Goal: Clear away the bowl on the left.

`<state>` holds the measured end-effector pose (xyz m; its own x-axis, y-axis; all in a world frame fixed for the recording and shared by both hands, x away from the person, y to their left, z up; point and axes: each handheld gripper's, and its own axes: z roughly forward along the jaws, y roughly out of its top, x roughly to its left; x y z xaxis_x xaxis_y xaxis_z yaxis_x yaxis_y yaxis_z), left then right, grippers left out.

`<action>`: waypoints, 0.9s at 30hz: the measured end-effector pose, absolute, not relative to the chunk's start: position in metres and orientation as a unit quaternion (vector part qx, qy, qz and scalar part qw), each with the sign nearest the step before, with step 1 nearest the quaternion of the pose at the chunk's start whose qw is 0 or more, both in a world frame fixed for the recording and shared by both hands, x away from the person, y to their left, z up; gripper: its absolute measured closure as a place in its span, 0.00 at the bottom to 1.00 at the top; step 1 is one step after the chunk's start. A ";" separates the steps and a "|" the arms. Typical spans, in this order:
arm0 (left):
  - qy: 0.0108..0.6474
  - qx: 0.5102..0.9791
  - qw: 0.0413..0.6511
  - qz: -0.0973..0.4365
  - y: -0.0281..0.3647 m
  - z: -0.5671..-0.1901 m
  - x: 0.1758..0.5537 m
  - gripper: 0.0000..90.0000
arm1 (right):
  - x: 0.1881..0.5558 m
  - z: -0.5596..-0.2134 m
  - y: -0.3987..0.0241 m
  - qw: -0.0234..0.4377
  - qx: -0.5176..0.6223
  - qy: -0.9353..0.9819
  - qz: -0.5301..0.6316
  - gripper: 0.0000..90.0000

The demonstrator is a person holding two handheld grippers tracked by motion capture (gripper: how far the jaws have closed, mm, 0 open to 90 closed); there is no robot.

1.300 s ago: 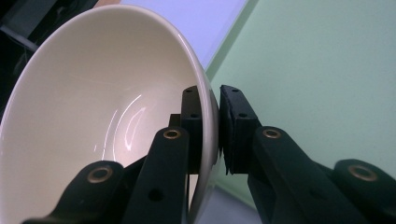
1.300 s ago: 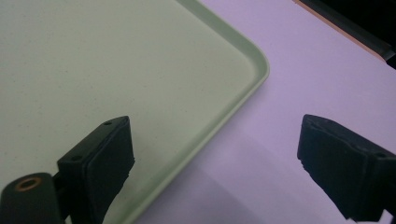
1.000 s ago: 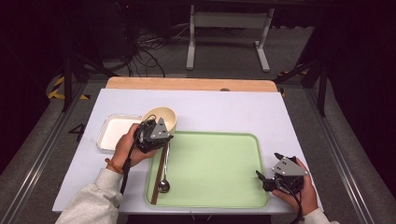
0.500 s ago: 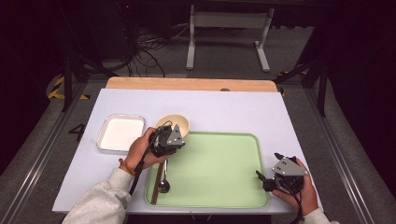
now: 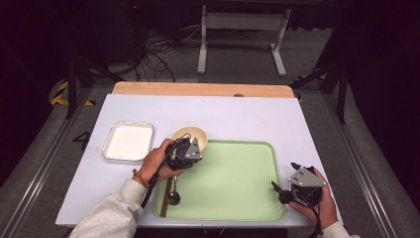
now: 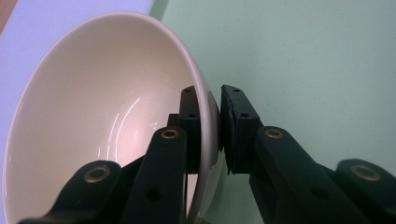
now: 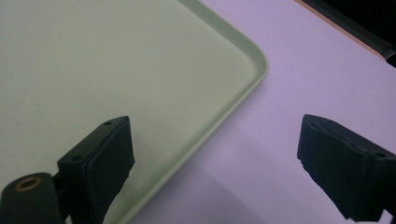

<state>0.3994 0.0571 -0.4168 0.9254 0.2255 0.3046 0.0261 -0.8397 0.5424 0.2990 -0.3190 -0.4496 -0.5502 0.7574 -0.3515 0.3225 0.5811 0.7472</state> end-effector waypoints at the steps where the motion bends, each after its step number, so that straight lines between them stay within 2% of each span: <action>1: 0.066 0.942 0.274 0.181 0.057 -0.417 0.399 0.89 | 0.299 -0.450 -0.319 0.342 0.329 0.821 0.318 0.12; 15: 0.068 0.947 0.276 0.147 0.061 -0.427 0.404 0.91 | 0.299 -0.450 -0.319 0.340 0.327 0.824 0.316 0.12; 27: 0.084 0.944 0.286 0.144 0.070 -0.428 0.406 0.82 | 0.299 -0.450 -0.318 0.338 0.325 0.825 0.315 0.12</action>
